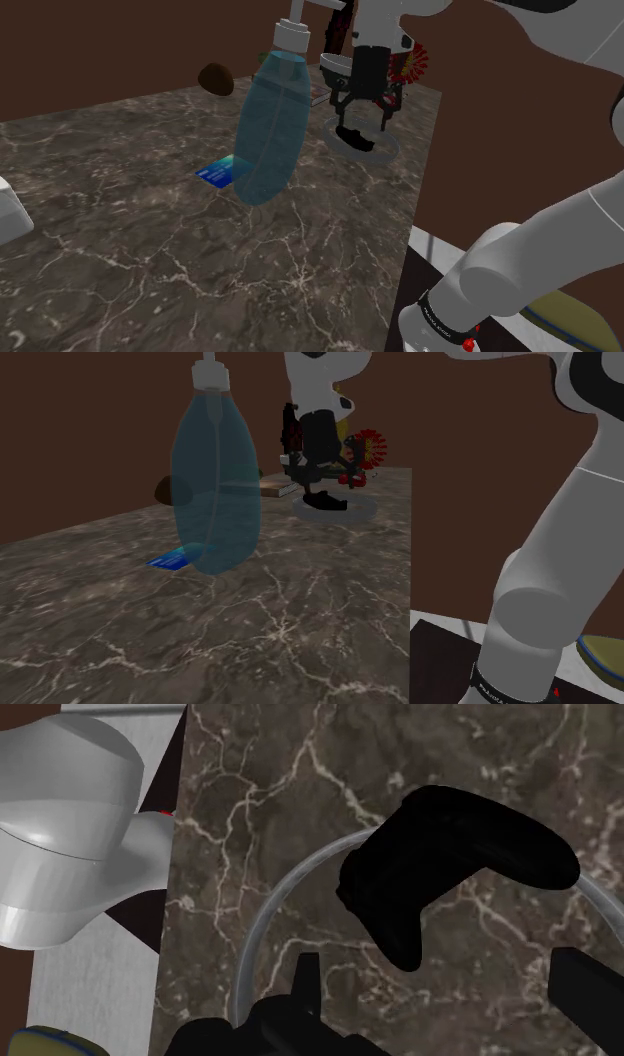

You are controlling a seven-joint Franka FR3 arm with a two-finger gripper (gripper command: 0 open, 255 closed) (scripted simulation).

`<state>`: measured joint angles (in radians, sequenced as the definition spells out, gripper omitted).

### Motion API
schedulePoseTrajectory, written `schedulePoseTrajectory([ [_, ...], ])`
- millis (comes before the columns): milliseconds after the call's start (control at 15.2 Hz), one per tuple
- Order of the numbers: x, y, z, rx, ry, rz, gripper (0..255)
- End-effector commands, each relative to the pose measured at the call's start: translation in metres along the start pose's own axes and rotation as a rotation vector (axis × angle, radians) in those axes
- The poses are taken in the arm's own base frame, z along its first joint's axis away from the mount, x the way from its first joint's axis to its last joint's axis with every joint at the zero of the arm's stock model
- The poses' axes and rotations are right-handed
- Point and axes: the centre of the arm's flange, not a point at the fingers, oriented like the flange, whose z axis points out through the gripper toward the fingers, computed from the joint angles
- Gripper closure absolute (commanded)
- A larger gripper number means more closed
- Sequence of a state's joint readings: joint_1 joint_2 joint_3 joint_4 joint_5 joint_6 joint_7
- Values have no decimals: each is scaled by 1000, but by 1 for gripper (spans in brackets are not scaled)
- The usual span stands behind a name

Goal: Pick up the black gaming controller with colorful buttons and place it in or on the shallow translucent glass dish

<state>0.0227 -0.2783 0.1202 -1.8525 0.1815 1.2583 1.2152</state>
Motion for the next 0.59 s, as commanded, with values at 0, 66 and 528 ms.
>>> schedulePoseTrajectory([
  [0,2,0,-3,1,0,0,0],
  [66,2,0,-16,1,0,0,0],
  [528,2,0,-53,1,0,0,0],
])
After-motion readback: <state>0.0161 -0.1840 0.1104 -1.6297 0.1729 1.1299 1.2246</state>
